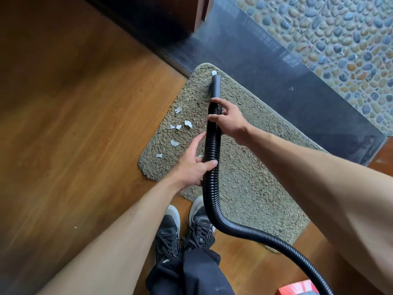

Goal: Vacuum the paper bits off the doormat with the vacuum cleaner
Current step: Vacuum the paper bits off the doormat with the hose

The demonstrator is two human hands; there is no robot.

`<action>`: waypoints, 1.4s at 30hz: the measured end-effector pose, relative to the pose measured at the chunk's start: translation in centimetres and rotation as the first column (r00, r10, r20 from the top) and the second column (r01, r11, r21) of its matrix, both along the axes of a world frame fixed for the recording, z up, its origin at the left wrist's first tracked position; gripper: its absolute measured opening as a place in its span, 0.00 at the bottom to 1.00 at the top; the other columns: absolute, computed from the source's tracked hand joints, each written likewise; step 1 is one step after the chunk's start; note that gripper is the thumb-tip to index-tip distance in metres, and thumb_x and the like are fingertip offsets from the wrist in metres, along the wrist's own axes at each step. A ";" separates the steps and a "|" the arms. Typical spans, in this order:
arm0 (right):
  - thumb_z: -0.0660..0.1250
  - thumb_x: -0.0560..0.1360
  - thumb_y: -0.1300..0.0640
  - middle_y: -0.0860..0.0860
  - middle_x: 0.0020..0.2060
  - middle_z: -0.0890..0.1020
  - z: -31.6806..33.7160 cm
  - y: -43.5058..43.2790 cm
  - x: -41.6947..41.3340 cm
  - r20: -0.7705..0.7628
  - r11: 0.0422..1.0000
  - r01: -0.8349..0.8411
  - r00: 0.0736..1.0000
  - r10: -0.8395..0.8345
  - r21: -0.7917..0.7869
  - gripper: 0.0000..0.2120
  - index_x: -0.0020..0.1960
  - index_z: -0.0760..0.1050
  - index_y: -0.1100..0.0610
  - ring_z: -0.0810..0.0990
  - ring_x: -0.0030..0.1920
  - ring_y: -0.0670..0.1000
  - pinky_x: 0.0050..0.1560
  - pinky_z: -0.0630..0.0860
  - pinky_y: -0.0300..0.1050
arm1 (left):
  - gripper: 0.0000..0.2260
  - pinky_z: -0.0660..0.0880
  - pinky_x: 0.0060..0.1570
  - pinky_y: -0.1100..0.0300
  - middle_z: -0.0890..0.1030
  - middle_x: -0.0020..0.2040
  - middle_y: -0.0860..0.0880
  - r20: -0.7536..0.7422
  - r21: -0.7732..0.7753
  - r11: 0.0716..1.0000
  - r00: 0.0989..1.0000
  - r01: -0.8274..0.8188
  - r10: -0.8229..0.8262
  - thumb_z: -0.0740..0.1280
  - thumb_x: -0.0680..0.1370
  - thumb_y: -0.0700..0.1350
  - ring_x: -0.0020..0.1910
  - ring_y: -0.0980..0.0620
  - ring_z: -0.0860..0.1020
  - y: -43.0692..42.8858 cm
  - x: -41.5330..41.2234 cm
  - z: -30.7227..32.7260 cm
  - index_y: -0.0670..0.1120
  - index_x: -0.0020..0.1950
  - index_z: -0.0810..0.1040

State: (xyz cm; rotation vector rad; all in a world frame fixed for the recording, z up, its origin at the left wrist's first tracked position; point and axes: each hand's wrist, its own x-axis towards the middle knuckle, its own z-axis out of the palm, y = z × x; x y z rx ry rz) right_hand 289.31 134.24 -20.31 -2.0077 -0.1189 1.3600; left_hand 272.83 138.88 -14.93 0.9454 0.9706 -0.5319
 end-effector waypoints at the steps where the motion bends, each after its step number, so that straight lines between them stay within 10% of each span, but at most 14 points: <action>1: 0.68 0.74 0.63 0.60 0.57 0.78 0.0 0.0 0.2 0.015 1.000 0.004 1.000 -0.004 -0.011 0.29 0.72 0.67 0.50 0.83 0.47 0.54 0.46 0.82 0.50 | 0.37 0.82 0.46 0.39 0.83 0.53 0.41 0.005 0.001 1.000 1.000 0.006 -0.006 0.66 0.79 0.35 0.51 0.44 0.84 0.0 0.3 -0.1 0.65 0.77 0.55; 20: 0.66 0.65 0.54 0.57 0.59 0.80 -0.3 1.3 -1.0 0.113 0.994 -0.097 0.988 0.103 -0.053 0.35 0.72 0.68 0.47 0.82 0.53 0.56 0.57 0.80 0.55 | 0.36 0.80 0.48 0.34 0.83 0.52 0.37 -0.018 -0.010 0.999 0.999 -0.051 0.051 0.66 0.79 0.35 0.51 0.39 0.84 0.3 -0.5 -0.5 0.66 0.76 0.58; 28: 0.64 0.76 0.66 0.60 0.60 0.77 1.5 -2.9 -3.2 -0.125 0.999 0.015 0.992 -0.019 -0.035 0.29 0.75 0.62 0.53 0.82 0.48 0.53 0.37 0.80 0.42 | 0.37 0.82 0.37 0.50 0.84 0.52 0.41 -0.019 -0.045 0.999 1.000 0.019 -0.020 0.67 0.78 0.35 0.48 0.45 0.85 -1.9 -3.3 1.8 0.65 0.76 0.57; 42: 0.63 0.77 0.67 0.63 0.58 0.77 2.7 -3.9 -11.4 -0.267 0.999 -0.007 0.964 -0.007 -0.052 0.28 0.75 0.62 0.53 0.82 0.45 0.54 0.36 0.80 0.43 | 0.35 0.78 0.47 0.34 0.85 0.45 0.44 -0.089 -0.040 0.996 0.994 -0.074 0.070 0.68 0.78 0.36 0.45 0.44 0.84 -4.0 -11.6 4.1 0.68 0.73 0.60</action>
